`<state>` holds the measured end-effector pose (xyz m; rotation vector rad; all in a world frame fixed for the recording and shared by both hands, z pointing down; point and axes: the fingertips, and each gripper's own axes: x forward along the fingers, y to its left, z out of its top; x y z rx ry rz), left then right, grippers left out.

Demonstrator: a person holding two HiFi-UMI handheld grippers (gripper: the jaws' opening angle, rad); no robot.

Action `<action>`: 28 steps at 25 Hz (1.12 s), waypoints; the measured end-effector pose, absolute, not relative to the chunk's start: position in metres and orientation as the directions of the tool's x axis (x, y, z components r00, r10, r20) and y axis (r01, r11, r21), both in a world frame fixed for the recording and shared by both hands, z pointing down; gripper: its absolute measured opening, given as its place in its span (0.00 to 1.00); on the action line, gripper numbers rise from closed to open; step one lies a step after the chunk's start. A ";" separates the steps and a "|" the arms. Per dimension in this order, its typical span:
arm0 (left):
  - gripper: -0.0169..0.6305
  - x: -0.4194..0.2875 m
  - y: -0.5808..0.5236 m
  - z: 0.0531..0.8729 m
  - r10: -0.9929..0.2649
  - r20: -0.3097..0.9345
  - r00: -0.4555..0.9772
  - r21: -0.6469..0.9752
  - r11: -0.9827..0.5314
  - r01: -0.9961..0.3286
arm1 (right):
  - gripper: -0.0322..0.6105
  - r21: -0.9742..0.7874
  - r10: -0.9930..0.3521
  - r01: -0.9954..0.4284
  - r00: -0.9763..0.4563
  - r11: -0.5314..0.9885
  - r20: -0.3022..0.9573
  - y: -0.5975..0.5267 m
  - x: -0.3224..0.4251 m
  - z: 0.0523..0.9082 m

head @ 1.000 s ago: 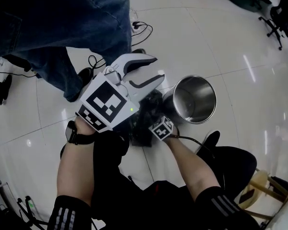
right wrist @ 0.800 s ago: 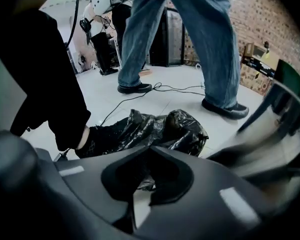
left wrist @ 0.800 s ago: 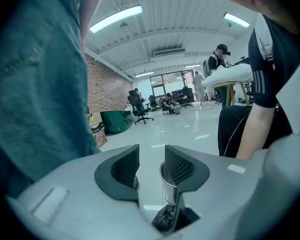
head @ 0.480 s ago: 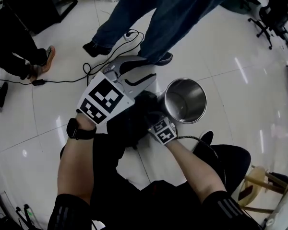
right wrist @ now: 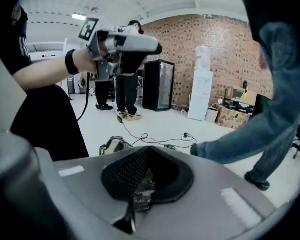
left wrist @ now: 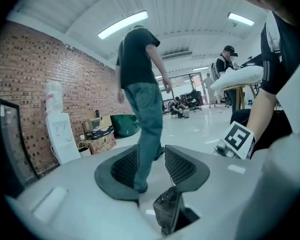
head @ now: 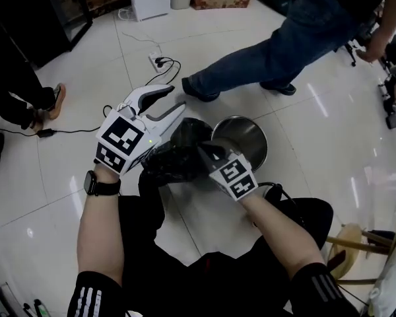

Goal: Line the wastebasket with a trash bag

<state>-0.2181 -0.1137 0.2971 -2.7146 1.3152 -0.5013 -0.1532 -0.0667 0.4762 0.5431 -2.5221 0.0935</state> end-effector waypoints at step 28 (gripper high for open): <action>0.26 -0.169 -0.137 0.339 -0.713 0.428 0.555 -0.230 -0.680 -0.696 | 0.06 0.075 -0.508 -0.637 -0.531 0.767 0.679 -0.158 0.071 0.433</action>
